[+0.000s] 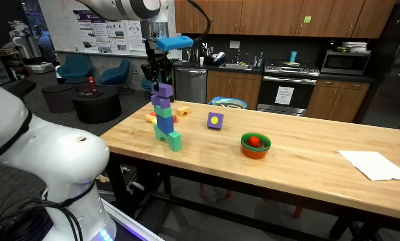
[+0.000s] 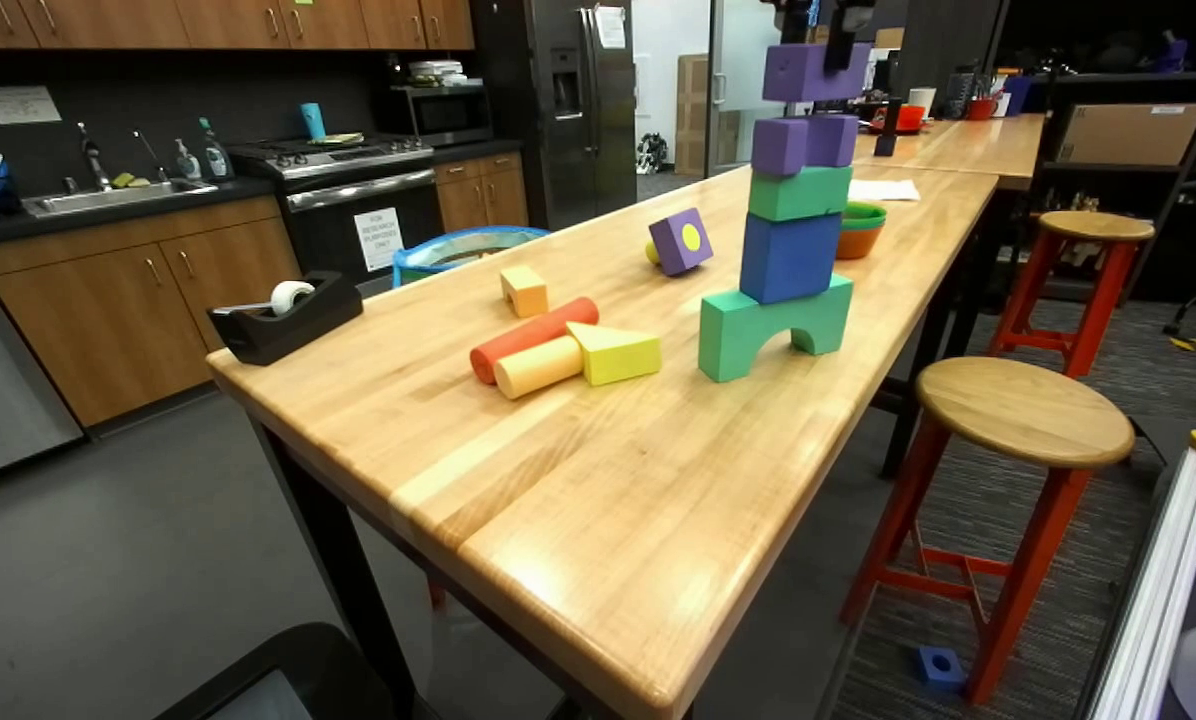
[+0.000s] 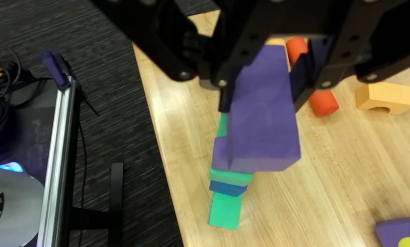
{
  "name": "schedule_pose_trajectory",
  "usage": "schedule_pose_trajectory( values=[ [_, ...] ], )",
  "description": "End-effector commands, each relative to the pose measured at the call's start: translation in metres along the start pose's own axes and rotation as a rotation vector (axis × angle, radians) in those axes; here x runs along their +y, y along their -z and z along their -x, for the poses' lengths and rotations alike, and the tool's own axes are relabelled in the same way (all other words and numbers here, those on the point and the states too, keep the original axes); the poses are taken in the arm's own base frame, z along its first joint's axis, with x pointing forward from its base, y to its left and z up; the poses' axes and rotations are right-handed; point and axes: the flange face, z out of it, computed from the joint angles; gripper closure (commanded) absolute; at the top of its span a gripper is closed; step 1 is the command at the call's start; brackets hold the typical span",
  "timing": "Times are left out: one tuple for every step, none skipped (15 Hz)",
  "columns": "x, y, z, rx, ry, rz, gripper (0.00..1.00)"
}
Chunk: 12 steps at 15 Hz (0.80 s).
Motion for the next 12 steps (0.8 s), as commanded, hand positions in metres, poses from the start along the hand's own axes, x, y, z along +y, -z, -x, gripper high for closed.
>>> schedule_pose_trajectory(
  values=[
    [0.0032, -0.0011, -0.0016, 0.008, 0.011, -0.007, 0.84],
    [0.0035, -0.0020, -0.0020, 0.007, 0.013, -0.009, 0.84],
    [0.0038, -0.0028, -0.0022, 0.006, 0.014, -0.011, 0.84],
    [0.0041, -0.0034, -0.0027, 0.005, 0.015, -0.012, 0.84],
    [0.0041, -0.0038, -0.0029, 0.005, 0.017, -0.013, 0.84],
    [0.0040, -0.0043, -0.0031, 0.004, 0.018, -0.014, 0.84],
    [0.0040, -0.0043, -0.0036, 0.003, 0.019, -0.014, 0.84],
    [0.0040, -0.0043, -0.0038, 0.003, 0.020, -0.014, 0.84],
    [0.0041, -0.0048, -0.0038, 0.000, 0.020, -0.014, 0.84],
    [0.0043, -0.0049, -0.0039, -0.001, 0.014, -0.013, 0.51],
    [0.0042, -0.0051, -0.0038, -0.003, 0.014, -0.017, 0.34],
    [0.0041, -0.0053, -0.0036, -0.004, 0.015, -0.018, 0.29]
  ],
)
